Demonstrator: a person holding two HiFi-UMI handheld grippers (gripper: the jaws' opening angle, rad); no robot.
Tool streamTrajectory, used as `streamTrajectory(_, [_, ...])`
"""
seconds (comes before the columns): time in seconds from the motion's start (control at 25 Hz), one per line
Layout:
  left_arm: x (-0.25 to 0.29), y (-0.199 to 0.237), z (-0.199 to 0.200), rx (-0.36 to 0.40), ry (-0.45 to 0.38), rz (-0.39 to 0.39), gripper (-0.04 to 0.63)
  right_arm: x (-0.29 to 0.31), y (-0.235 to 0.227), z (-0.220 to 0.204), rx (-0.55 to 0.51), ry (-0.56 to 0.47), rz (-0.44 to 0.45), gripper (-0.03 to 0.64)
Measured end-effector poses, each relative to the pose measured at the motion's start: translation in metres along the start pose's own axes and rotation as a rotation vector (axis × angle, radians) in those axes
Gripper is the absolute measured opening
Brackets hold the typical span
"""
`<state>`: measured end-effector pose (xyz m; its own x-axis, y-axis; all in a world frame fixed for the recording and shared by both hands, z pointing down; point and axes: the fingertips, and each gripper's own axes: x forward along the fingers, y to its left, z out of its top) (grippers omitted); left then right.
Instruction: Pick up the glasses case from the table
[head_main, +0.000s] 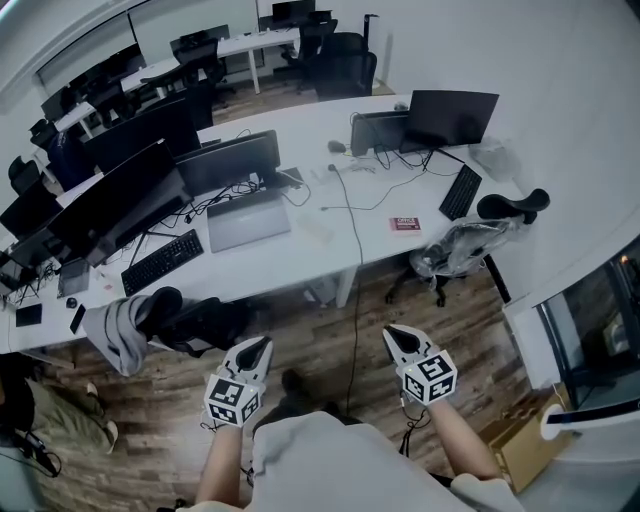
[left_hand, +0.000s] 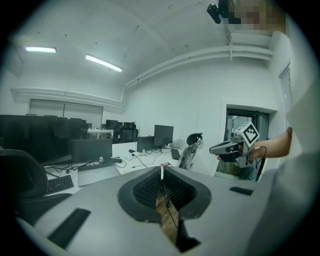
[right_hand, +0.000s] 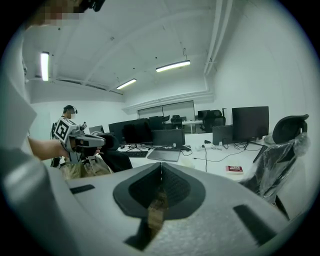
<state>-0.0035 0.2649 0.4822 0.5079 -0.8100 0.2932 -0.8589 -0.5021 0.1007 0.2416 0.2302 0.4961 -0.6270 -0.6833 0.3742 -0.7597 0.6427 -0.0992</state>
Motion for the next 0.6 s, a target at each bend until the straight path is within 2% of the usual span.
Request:
streamTrajectory(0.32, [0.03, 0.021, 0.006, 0.002, -0.001, -0.033, 0.014, 0.029, -0.014, 0.004, -0.003, 0.026, -0.022, 0.003])
streamTrajectory(0.6, [0.065, 0.062, 0.015, 0.0, 0.01, -0.071, 0.014, 0.071, -0.031, 0.014, 0.012, 0.056, -0.058, 0.003])
